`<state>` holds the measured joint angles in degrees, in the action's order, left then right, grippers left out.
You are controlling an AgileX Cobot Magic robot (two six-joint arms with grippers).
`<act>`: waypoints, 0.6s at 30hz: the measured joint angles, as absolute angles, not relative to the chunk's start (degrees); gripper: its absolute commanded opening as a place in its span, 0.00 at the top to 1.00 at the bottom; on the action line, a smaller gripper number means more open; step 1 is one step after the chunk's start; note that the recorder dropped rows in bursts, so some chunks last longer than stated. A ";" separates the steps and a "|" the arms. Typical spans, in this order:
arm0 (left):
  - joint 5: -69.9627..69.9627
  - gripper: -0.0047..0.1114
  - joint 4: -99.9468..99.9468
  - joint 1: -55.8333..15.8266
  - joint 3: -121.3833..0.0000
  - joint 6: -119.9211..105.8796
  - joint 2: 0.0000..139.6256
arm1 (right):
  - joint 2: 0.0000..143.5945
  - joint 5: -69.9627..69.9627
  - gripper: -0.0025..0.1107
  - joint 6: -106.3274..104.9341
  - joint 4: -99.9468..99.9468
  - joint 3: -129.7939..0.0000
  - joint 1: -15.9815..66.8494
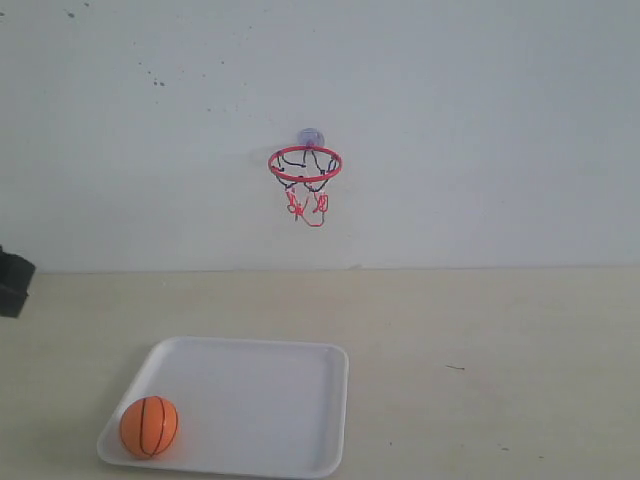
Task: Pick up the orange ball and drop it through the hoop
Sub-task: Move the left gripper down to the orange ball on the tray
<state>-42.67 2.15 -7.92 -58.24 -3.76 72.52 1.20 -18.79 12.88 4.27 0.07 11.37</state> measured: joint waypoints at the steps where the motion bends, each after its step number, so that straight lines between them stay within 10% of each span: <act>1: -43.36 0.43 2.15 -7.92 -58.56 -4.54 74.12 | 1.20 -18.79 0.98 12.88 4.27 0.07 11.37; 18: -35.65 0.32 14.98 -8.45 -59.29 -19.55 92.78 | 1.20 -18.79 0.98 12.88 4.27 0.07 11.37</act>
<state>-35.65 14.98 -8.45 -59.29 -19.55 92.78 1.20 -18.79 12.88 4.27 0.07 11.37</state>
